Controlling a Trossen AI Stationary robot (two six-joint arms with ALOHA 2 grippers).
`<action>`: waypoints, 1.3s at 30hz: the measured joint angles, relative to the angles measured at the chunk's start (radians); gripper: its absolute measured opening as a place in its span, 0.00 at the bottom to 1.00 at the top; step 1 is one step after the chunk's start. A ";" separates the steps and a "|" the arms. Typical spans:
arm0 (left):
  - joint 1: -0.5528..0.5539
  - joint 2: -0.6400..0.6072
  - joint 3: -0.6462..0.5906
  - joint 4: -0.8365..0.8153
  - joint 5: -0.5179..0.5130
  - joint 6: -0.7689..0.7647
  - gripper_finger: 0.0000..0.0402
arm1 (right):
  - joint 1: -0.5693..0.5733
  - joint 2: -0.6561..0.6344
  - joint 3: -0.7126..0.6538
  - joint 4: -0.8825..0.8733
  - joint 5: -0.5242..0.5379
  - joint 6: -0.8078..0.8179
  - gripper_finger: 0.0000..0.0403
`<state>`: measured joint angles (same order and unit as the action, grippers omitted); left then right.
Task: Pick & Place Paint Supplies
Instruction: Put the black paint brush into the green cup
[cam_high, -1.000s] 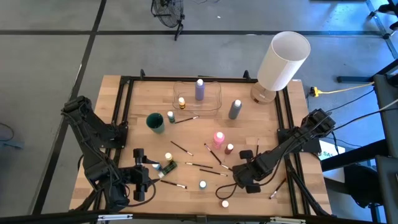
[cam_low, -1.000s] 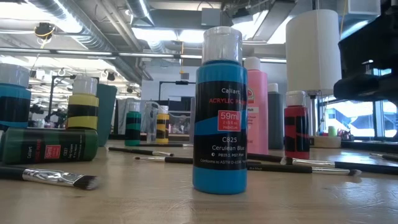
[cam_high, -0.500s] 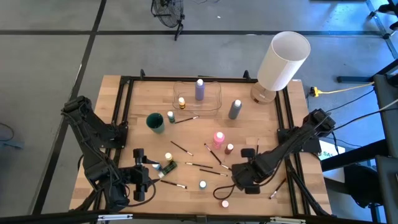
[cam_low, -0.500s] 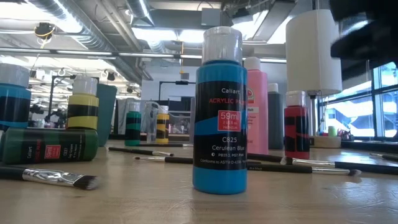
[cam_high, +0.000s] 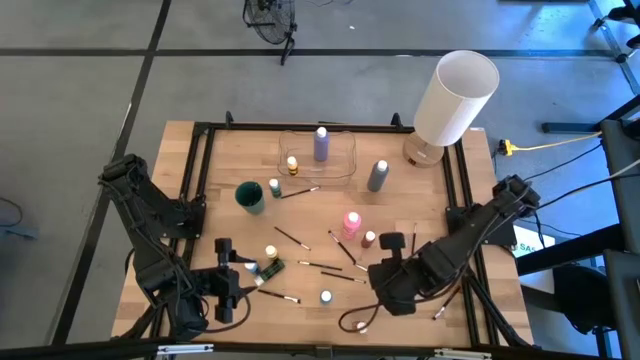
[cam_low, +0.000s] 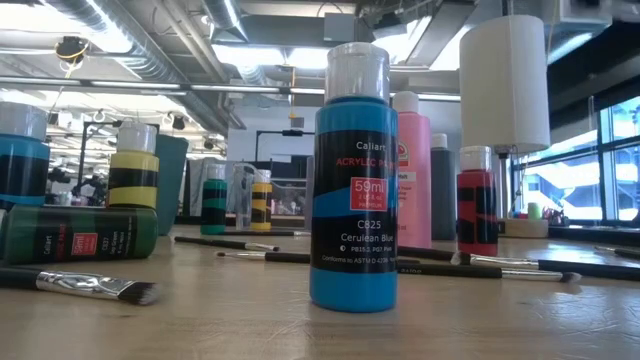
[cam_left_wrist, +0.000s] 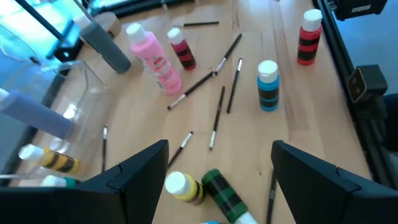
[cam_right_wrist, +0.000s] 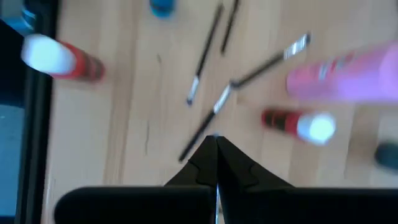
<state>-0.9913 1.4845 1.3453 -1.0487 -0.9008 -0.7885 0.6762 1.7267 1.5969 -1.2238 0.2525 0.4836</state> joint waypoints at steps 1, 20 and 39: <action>0.000 0.000 0.000 0.000 -0.010 0.009 0.70 | 0.005 0.000 0.015 0.008 0.012 -0.019 0.00; 0.015 0.000 0.000 0.420 -0.234 0.511 0.70 | 0.054 0.000 0.082 0.761 0.208 -0.832 0.00; 0.228 0.001 0.000 1.050 0.264 1.002 0.70 | 0.042 0.050 0.066 1.407 0.137 -1.224 0.00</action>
<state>-0.7634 1.4853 1.3453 0.0016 -0.6368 0.2130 0.7187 1.7769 1.6630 0.1834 0.3897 -0.7404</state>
